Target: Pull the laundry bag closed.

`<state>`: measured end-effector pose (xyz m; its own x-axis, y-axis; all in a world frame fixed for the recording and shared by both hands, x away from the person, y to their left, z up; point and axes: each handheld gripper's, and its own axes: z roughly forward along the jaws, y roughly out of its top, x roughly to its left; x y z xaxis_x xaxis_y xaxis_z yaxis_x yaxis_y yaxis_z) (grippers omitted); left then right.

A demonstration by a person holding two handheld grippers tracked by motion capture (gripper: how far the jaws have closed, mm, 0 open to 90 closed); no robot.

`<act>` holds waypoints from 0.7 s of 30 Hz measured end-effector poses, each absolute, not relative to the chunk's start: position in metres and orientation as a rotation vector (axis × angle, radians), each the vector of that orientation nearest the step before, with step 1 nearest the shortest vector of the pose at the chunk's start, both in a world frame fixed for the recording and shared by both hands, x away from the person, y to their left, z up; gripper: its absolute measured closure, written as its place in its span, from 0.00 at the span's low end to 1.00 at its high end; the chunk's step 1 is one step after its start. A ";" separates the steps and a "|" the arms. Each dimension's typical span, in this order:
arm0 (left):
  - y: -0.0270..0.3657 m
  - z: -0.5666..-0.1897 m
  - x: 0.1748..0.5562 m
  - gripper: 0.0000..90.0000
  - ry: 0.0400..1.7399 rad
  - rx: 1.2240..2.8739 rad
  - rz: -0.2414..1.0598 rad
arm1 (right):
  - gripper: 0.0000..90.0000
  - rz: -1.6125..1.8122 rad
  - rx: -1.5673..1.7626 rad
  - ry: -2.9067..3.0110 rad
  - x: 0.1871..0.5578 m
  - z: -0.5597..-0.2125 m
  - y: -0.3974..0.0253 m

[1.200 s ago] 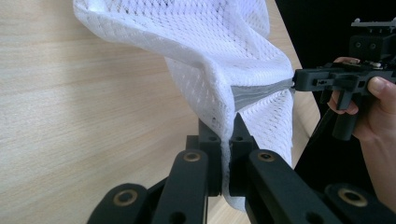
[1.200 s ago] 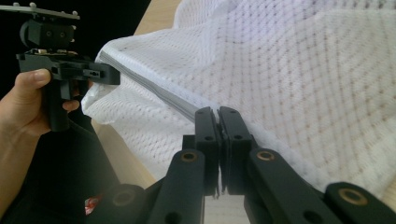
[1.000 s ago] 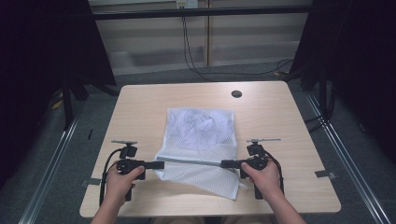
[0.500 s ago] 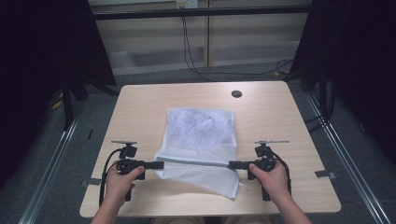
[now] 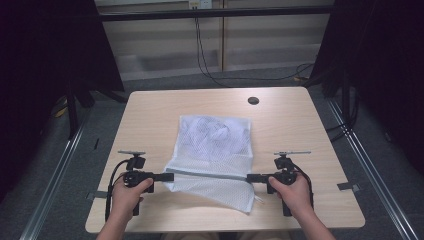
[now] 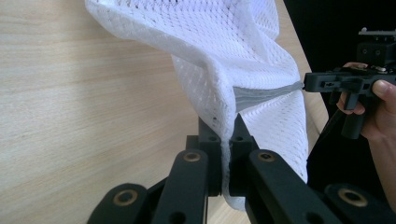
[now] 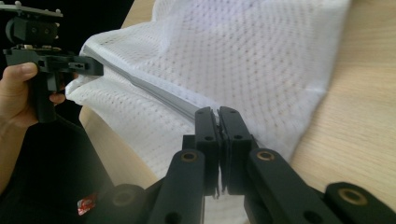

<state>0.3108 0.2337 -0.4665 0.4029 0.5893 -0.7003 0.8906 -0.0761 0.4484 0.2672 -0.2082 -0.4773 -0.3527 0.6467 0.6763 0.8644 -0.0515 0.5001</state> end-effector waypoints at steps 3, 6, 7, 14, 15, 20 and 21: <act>0.234 -0.466 0.311 0.98 1.289 1.774 -0.430 | 0.97 -1.356 -1.636 -1.989 0.266 -0.478 -0.211; 0.233 -0.467 0.311 0.98 1.285 1.784 -0.419 | 0.97 -1.360 -1.636 -1.980 0.266 -0.478 -0.213; 0.234 -0.467 0.311 0.98 1.286 1.785 -0.416 | 0.97 -1.356 -1.638 -1.987 0.266 -0.478 -0.213; 0.234 -0.467 0.310 0.98 1.291 1.776 -0.425 | 0.97 -1.354 -1.657 -1.987 0.264 -0.480 -0.220; 0.235 -0.467 0.310 0.98 1.288 1.777 -0.424 | 0.97 -1.353 -1.659 -1.981 0.264 -0.480 -0.221; 0.233 -0.467 0.310 0.98 1.277 1.793 -0.424 | 0.97 -1.363 -1.672 -1.973 0.263 -0.480 -0.227; 0.233 -0.467 0.310 0.98 1.274 1.793 -0.425 | 0.97 -1.363 -1.669 -1.976 0.263 -0.480 -0.226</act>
<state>0.3101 0.2332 -0.4674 0.4176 0.5888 -0.6921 0.8863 -0.0962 0.4530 0.2625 -0.2263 -0.4798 -0.3323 0.6615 0.6723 0.8633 -0.0736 0.4992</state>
